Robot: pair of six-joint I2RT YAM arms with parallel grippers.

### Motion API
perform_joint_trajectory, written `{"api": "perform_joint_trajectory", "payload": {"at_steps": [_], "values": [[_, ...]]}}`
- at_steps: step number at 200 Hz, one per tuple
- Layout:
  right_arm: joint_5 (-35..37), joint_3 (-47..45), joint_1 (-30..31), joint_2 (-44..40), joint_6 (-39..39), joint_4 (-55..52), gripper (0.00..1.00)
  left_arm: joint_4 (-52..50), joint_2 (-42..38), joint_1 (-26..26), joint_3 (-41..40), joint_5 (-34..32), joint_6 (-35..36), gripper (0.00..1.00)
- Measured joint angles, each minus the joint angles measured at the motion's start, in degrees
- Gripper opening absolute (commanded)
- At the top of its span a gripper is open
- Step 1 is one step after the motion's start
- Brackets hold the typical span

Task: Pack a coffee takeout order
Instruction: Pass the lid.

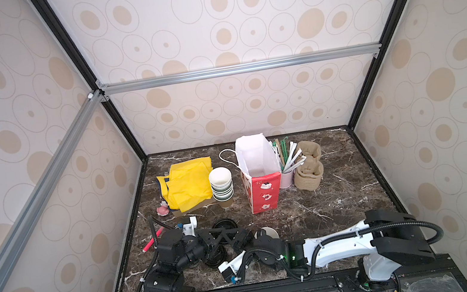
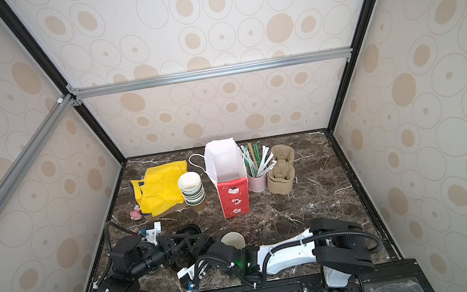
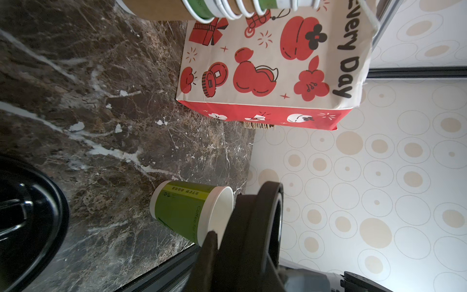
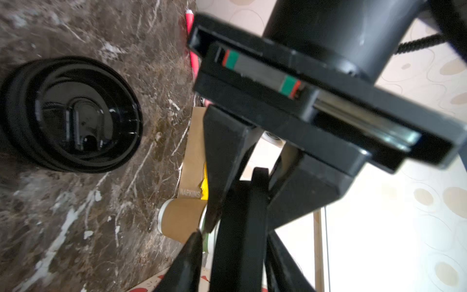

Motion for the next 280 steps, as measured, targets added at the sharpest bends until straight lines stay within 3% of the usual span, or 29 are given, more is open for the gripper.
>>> {"api": "perform_joint_trajectory", "payload": {"at_steps": [60,107,134,161,188,207,225,252,280], "values": [[4.02,-1.75,0.04,-0.26,-1.53,5.18,0.35,-0.04,-1.9,-0.02,-0.02,0.02,-1.62,0.1],[4.85,-2.23,0.5,-0.66,0.26,4.66,0.17,-0.07,-2.64,-0.02,-0.02,0.0,-2.86,0.23],[4.87,-2.23,0.79,-0.68,1.95,4.13,0.13,0.52,-3.96,-0.02,-0.04,-0.48,-3.91,0.4],[4.9,-2.23,1.03,-1.64,4.13,3.1,0.08,1.36,-5.07,-0.04,-0.04,-1.79,-5.42,0.64],[4.81,-2.23,1.11,-4.81,8.52,-0.11,0.08,3.13,-7.08,-0.04,0.11,-5.27,-5.86,0.74],[4.13,-2.34,1.31,-9.09,15.58,-4.74,0.07,4.11,-7.54,-0.04,1.42,-9.81,-4.63,0.76],[1.95,-2.67,1.4,-15.17,26.99,-11.61,0.08,5.79,-6.47,-0.04,4.46,-15.61,-0.5,0.77],[-2.99,-3.34,1.29,-25.88,47.39,-21.11,0.09,10.73,-0.44,-0.04,12.87,-21.97,13.53,0.75],[-6.95,-4.59,0.94,-35.04,67.54,-28.48,0.1,20.15,7.67,-0.07,16.92,-19.23,28.83,0.69]]}}
